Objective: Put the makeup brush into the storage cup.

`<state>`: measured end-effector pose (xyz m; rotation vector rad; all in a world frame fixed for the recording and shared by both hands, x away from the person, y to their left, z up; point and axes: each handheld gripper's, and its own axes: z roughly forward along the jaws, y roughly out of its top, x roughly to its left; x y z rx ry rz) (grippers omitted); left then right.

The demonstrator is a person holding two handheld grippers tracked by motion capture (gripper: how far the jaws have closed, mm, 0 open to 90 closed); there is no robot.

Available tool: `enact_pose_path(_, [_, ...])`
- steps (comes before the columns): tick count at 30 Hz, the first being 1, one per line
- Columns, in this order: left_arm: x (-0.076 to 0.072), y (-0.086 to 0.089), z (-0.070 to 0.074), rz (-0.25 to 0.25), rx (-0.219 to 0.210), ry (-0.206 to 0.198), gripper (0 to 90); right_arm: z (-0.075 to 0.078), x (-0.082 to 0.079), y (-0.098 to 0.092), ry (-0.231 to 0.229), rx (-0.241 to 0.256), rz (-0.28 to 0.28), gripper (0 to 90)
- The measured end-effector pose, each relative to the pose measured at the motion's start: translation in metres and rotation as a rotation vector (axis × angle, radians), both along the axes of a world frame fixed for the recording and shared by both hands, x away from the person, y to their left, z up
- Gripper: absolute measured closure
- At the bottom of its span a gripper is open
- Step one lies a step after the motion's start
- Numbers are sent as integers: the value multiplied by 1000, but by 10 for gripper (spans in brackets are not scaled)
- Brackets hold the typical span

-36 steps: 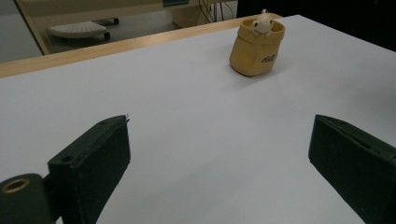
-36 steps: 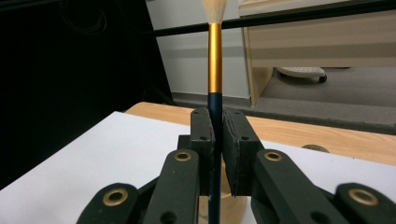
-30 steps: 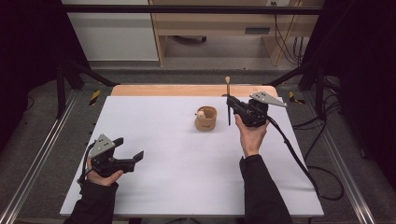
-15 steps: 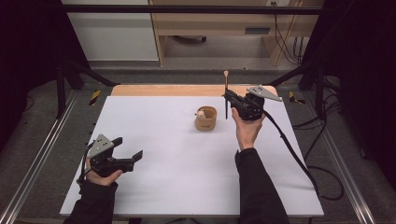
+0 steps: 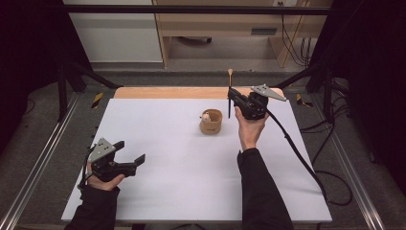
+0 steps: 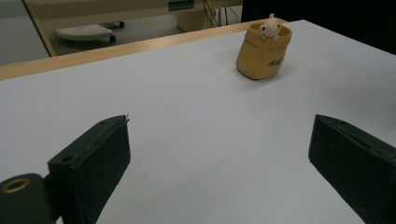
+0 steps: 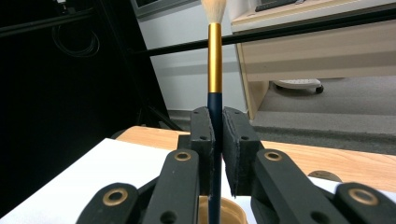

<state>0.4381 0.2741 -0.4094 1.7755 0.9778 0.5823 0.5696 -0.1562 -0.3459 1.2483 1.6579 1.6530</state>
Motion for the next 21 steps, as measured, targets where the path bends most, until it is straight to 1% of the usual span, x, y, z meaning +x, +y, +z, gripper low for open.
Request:
enact_pose_path(8, [-1,4,0,9,-12,-4,51,-2,11,13,-4,-3,12,834])
enact_pose_path(11, [-1,6,1,12,-17,-4,52,-3,15,18,-9,-16,15,835])
enact_pose_path(13, [-1,6,0,14,-19,-4,51,-5,18,20,-8,-16,17,834])
enact_pose_path(21, [-1,6,0,12,-18,-3,51,-11,26,22,-9,-29,-2,834])
